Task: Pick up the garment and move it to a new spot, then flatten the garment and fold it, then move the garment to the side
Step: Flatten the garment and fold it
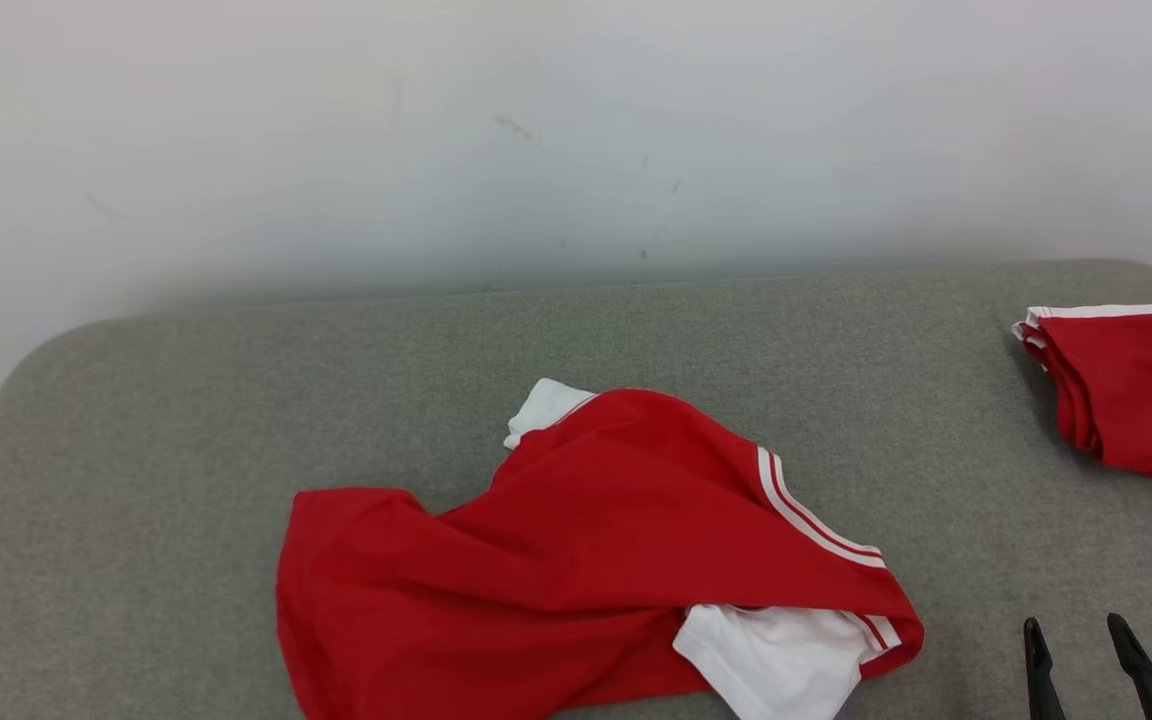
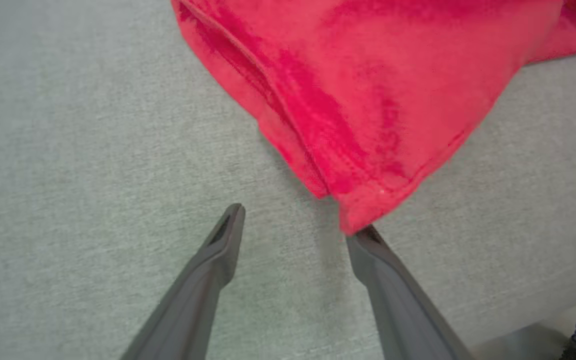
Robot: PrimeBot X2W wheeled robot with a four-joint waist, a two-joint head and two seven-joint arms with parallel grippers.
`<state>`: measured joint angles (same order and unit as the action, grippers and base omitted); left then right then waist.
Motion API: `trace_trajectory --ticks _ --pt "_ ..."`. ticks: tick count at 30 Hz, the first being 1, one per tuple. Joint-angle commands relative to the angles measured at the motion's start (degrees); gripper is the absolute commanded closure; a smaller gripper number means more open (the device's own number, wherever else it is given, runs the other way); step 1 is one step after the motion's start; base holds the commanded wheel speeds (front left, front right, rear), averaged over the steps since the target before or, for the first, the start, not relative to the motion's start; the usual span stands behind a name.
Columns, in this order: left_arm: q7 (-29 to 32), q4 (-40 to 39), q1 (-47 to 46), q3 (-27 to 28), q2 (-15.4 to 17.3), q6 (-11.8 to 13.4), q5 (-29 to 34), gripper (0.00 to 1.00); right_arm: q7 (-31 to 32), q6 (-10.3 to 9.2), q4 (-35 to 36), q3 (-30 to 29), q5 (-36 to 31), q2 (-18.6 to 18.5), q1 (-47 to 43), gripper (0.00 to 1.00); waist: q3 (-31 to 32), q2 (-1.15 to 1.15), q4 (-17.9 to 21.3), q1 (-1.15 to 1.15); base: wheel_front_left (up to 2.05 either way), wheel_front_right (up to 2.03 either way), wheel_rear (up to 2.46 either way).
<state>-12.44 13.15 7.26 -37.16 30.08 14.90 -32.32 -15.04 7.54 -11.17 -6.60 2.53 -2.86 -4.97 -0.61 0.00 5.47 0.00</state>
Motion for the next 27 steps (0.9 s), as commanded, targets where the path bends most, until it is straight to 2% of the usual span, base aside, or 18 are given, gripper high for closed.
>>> trace_trajectory --ticks 1,4,5,7,9,12,15,16,20,27 --pt "-0.2 0.2 1.3 1.5 1.3 1.3 -0.9 0.0 -0.2 -0.12 0.1 -0.2 0.0 -0.1 -0.5 0.0 0.0 0.0 0.2 0.0 0.0 0.0 0.0" --pt "-1.2 -2.2 2.0 4.5 2.6 3.8 -1.4 0.0 -0.2 -0.12 0.1 -0.1 0.2 -0.1 -0.9 0.0 0.0 0.0 0.6 0.0 0.0 0.0 0.0" --pt "-1.8 -5.2 2.1 6.5 2.8 5.5 -1.1 0.0 -0.2 -0.12 0.1 0.1 0.4 -0.1 -0.9 0.0 -0.1 0.0 0.9 0.0 0.0 0.0 0.0" --pt "-2.1 -9.4 2.0 7.7 3.4 7.4 0.2 0.0 -0.2 -0.12 0.1 0.1 0.5 -0.1 -0.7 0.0 -0.1 0.0 1.2 0.0 0.0 0.0 0.0" --pt "-2.2 -13.9 0.5 7.4 3.4 7.7 1.9 0.0 -0.2 -0.12 0.2 0.1 0.6 -0.1 -0.6 0.0 -0.1 0.0 1.5 0.0 0.0 0.0 0.0" --pt "-1.3 -18.2 -2.9 3.8 2.9 5.8 5.3 0.0 -0.2 -0.12 0.0 0.5 0.4 -0.1 -0.2 0.0 -0.4 0.0 2.1 0.0 0.0 0.0 0.0" --pt "0.7 -19.8 -7.5 -1.1 0.7 2.7 8.3 0.0 -0.2 -0.12 0.0 0.7 0.5 -0.1 0.8 0.0 -0.7 0.0 3.2 0.0 0.0 0.0 0.0" --pt "0.7 -19.8 -7.5 -1.1 0.7 2.7 8.3 0.0 -0.2 -0.12 0.0 0.7 0.5 -0.1 0.8 0.0 -0.7 0.0 3.2 0.0 0.0 0.0 0.0" --pt "2.1 -16.4 -13.6 -6.8 -4.2 -1.8 10.9 0.0 -0.1 -0.13 0.0 1.2 0.5 -0.1 2.0 0.0 -1.2 0.0 5.6 0.0 0.0 0.0 0.0" --pt "3.3 -4.8 -21.6 -15.6 -11.7 -8.9 14.9 0.0 -0.2 -0.12 0.2 1.0 0.9 -0.1 3.6 0.0 -3.1 0.0 10.4 0.0 0.0 0.0 0.0"
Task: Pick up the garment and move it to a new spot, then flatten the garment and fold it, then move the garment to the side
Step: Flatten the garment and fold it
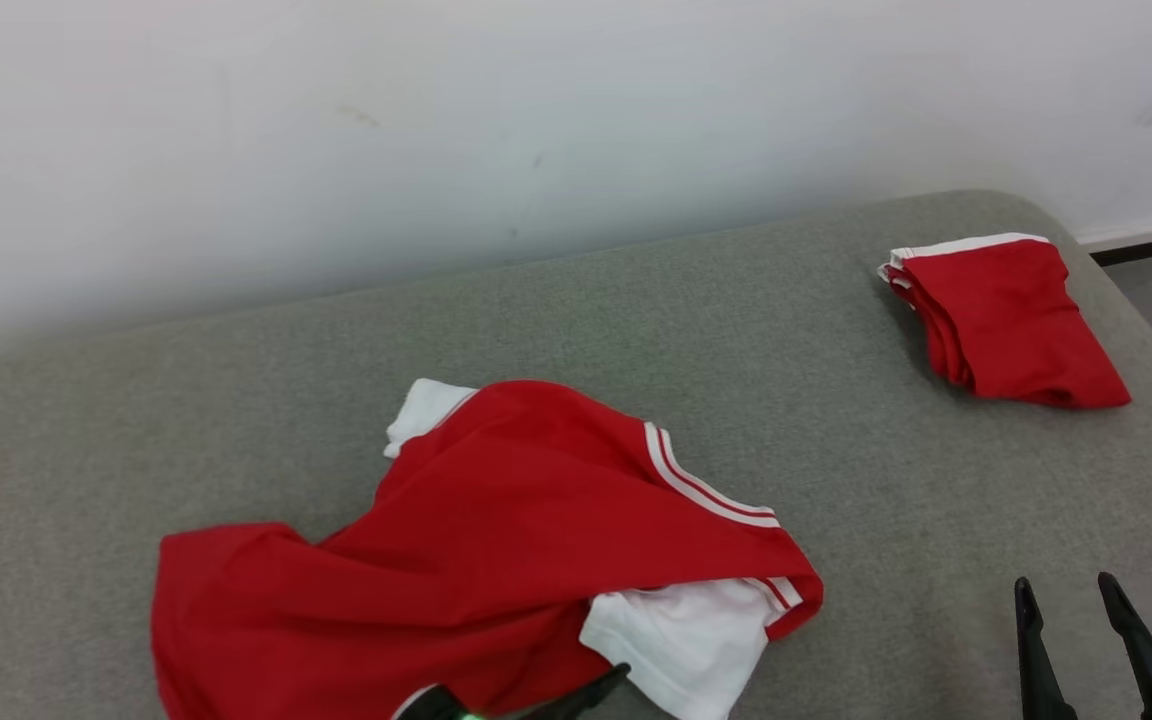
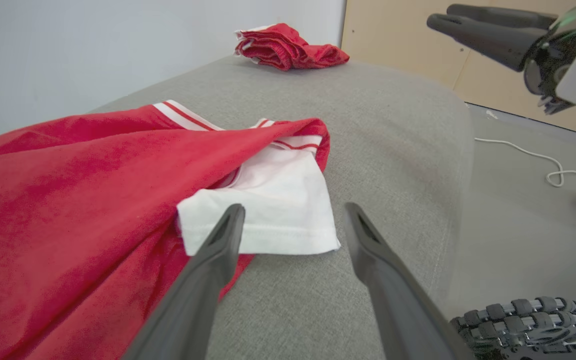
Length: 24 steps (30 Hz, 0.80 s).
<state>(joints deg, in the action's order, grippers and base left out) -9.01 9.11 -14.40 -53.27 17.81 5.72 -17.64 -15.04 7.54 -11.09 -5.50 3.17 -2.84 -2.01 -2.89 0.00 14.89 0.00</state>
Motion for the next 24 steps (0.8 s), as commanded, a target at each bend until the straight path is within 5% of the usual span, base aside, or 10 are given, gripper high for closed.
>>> trace_trajectory --ticks 1,8,17,18,20,24 --pt "0.1 1.2 -0.7 -0.5 -0.4 -0.4 0.5 0.0 -0.2 -0.12 0.1 -0.2 0.4 -0.1 1.0 0.0 -1.2 0.0 1.7 0.0 0.0 0.0 0.0" --pt "0.4 12.9 -6.0 -3.7 -5.3 -3.5 2.0 0.0 -0.2 -0.12 0.2 0.1 1.7 -0.1 2.2 0.0 -4.2 0.0 5.5 0.0 0.0 0.0 0.0" --pt "1.5 24.8 -10.4 -3.9 -8.2 -3.0 2.4 0.0 -0.2 -0.12 0.2 -0.1 2.7 -0.1 3.2 0.0 -7.2 0.0 7.5 0.0 0.0 0.0 0.0" --pt "1.9 25.8 -10.5 -3.9 -8.4 -3.3 2.1 0.19 -0.2 -0.12 0.2 -0.1 2.8 -0.1 3.2 0.0 -7.3 0.0 7.6 0.0 0.0 0.0 0.0" --pt "1.7 27.0 -10.7 -3.8 -8.7 -3.7 1.3 1.0 -0.2 -0.12 0.2 -0.3 2.9 -0.1 3.3 0.0 -7.6 0.0 7.6 0.0 0.0 0.0 0.0" --pt "2.1 28.5 -10.9 -4.5 -9.5 -4.7 0.7 1.0 -0.2 -0.12 0.0 -0.5 3.0 -0.1 3.2 0.0 -7.6 0.0 7.2 0.0 0.0 0.0 0.0"
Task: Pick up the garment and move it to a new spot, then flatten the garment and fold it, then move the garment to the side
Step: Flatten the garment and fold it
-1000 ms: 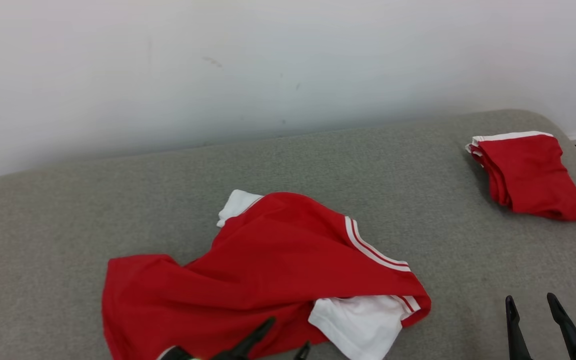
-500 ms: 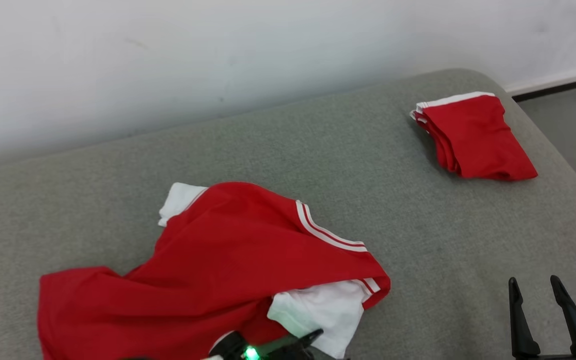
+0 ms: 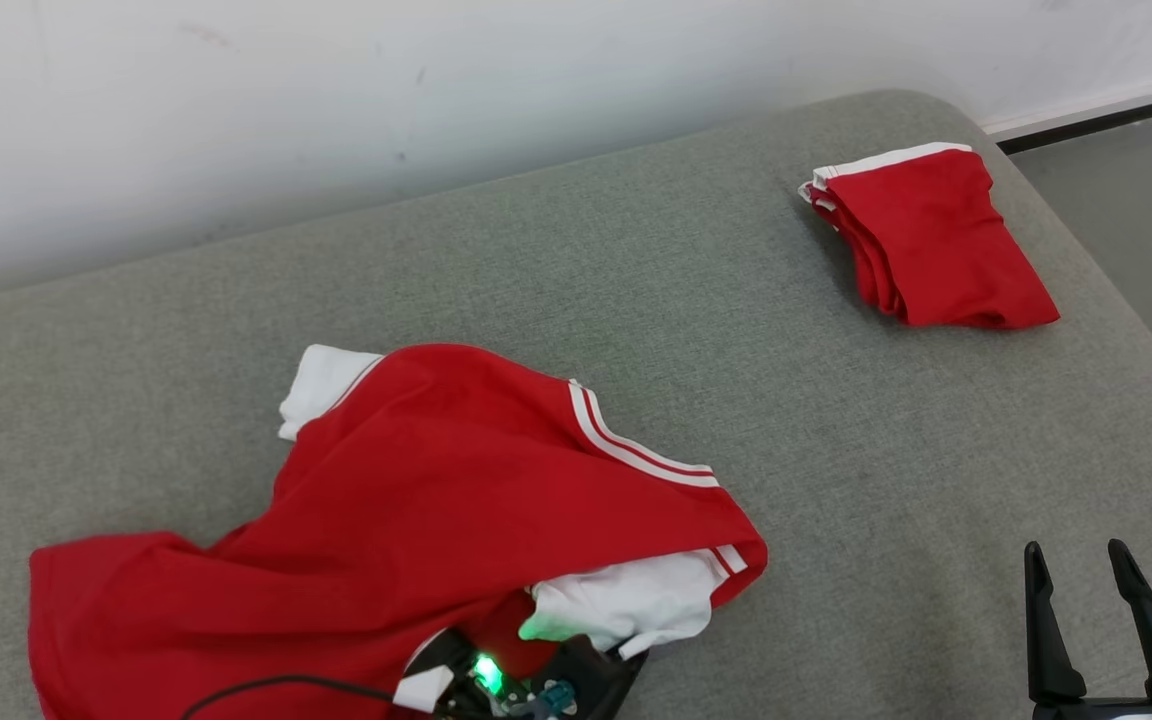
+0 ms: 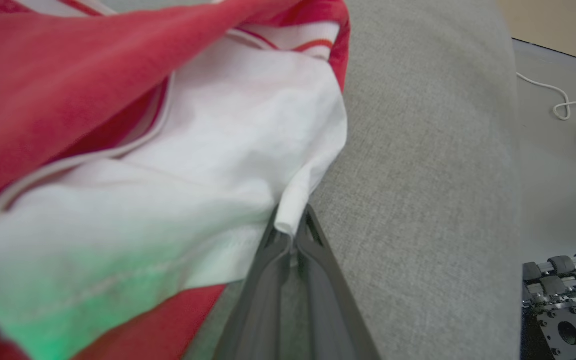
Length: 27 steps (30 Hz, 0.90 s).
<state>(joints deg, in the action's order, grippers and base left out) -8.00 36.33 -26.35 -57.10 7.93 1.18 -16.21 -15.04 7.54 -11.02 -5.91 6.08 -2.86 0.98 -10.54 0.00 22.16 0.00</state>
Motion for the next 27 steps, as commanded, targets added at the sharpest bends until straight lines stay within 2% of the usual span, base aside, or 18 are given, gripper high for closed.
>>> trace_trajectory --ticks 1,6,12,17,22,23,24,25,27 --pt "1.6 1.4 1.0 -0.8 0.2 -0.5 -1.0 1.0 -0.2 -0.12 -0.1 -0.1 0.1 -0.1 0.2 0.0 0.1 0.0 -0.2 0.0 0.0 0.0 0.0" --pt "4.1 -3.8 1.0 -0.8 -1.2 -3.4 -3.7 1.0 -0.2 -0.12 -0.5 -0.3 0.0 -0.1 0.2 0.0 0.9 0.0 -0.8 0.0 0.0 0.0 0.0" --pt "12.8 -15.2 2.1 -1.1 -1.5 -6.8 -10.5 1.0 -0.2 -0.12 -0.8 0.3 0.3 -0.1 0.1 0.0 1.8 0.0 -1.0 0.0 0.0 0.0 0.0" --pt "19.5 -21.8 3.1 -1.6 -1.7 -7.2 -15.4 1.0 -0.2 -0.13 -0.9 0.9 0.7 -0.1 0.4 0.0 1.9 0.0 -0.5 0.0 0.0 0.0 0.0" --pt "22.9 -23.0 4.9 -2.5 -3.0 -7.2 -19.1 1.0 -0.2 -0.13 -1.1 0.8 1.1 -0.1 0.5 0.0 1.4 0.0 0.0 0.0 0.0 0.0 0.0" --pt "22.6 -22.7 4.6 -2.6 -3.0 -7.0 -18.4 0.77 -0.2 -0.13 -1.1 0.8 1.2 -0.1 0.6 0.0 1.2 0.0 0.1 0.0 0.0 0.0 0.0" --pt "22.0 -22.2 4.5 -2.7 -3.1 -6.6 -18.0 0.27 -0.2 -0.13 -1.1 0.9 1.2 -0.1 0.7 0.0 1.1 0.0 0.2 0.0 0.0 0.0 0.0" --pt "21.6 -21.6 4.6 -2.8 -3.3 -6.4 -17.8 0.0 -0.2 -0.13 -1.2 0.9 1.3 -0.1 0.8 0.0 1.0 0.0 0.2 0.0 0.0 0.0 0.0" --pt "20.6 -21.0 4.9 -2.4 -3.7 -6.1 -18.3 0.0 -0.2 -0.13 -1.3 0.8 1.4 -0.1 0.9 0.0 0.9 0.0 0.1 0.0 0.0 0.0 0.0"
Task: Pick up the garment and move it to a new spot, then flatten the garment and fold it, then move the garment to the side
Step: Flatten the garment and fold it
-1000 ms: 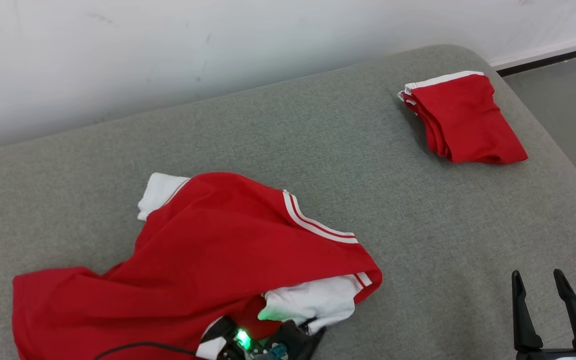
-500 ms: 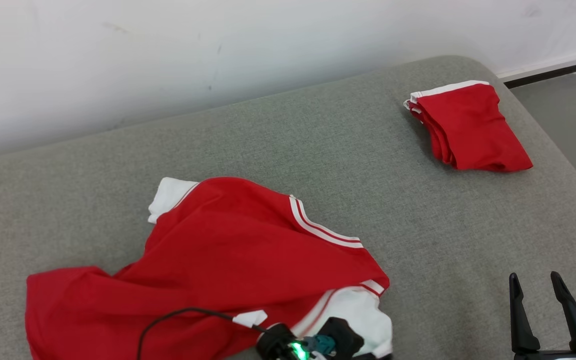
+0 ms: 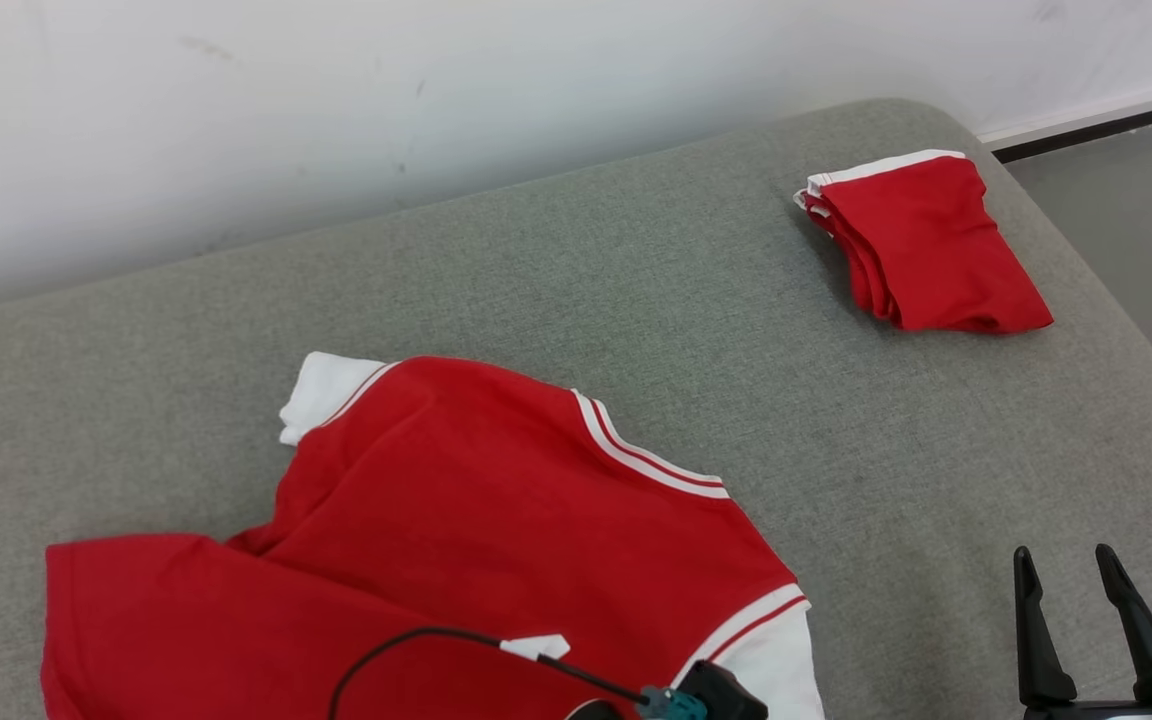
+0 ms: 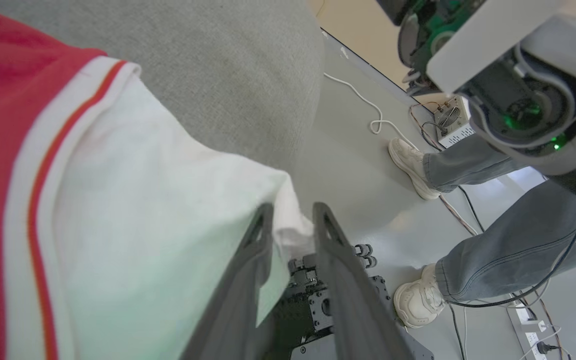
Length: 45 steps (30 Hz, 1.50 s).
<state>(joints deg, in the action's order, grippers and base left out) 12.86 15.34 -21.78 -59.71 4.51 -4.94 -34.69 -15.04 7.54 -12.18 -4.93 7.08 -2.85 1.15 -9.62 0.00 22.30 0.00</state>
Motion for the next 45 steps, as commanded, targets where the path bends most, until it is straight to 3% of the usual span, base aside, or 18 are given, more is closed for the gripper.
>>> trace_trajectory --ticks 1,7,14,21,27,31,37,44,45 --pt "-0.8 -0.1 0.6 0.4 -0.4 -0.1 -0.6 0.0 -0.2 -0.13 -0.2 -0.4 0.3 -0.1 0.6 0.0 0.1 0.0 -0.3 0.0 0.0 0.0 0.0" --pt "-4.2 -3.4 -0.3 5.1 0.6 2.4 -2.2 0.0 -0.2 -0.13 -0.2 -1.2 -1.1 -0.1 -0.6 0.0 1.8 0.0 -2.3 0.0 0.0 0.0 0.0" --pt "-3.4 -3.0 -6.5 13.7 8.8 9.3 0.5 0.0 -0.2 -0.13 0.2 -0.3 -2.0 -0.1 -0.7 0.0 2.9 0.0 -4.3 0.0 0.0 0.0 0.0" --pt "-1.3 3.8 -12.4 19.1 14.8 12.1 1.5 0.0 -0.2 -0.13 0.3 -0.1 -2.3 -0.1 0.0 0.0 1.7 0.0 -4.7 0.0 0.0 0.0 0.0" --pt "1.1 11.4 -15.2 20.6 17.5 11.4 0.3 0.0 -0.2 -0.13 0.3 0.0 -2.7 -0.1 -0.1 0.0 0.8 0.0 -4.2 0.0 0.0 0.0 0.0" --pt "4.4 15.7 -16.1 20.5 18.3 9.3 -1.4 0.0 -0.2 -0.13 0.4 0.3 -2.7 -0.1 0.0 0.0 0.1 0.0 -3.8 0.0 0.0 0.0 0.0" --pt "8.3 18.7 -16.1 21.5 16.0 4.3 -7.5 0.0 -0.2 -0.13 0.8 0.1 -3.0 -0.1 0.0 0.0 -1.1 0.0 -3.8 0.0 0.0 0.0 0.0" --pt "10.9 20.8 -14.4 18.8 13.0 0.2 -9.6 0.0 -0.2 -0.13 1.0 0.0 -2.9 -0.1 0.8 0.0 -2.2 0.0 -4.0 0.0 0.0 0.0 0.0" --pt "11.3 20.9 -14.1 18.1 12.9 -0.4 -9.8 1.0 -0.2 -0.13 1.1 -0.1 -2.8 -0.1 0.9 0.0 -2.2 0.0 -4.0 0.0 0.0 0.0 0.0"
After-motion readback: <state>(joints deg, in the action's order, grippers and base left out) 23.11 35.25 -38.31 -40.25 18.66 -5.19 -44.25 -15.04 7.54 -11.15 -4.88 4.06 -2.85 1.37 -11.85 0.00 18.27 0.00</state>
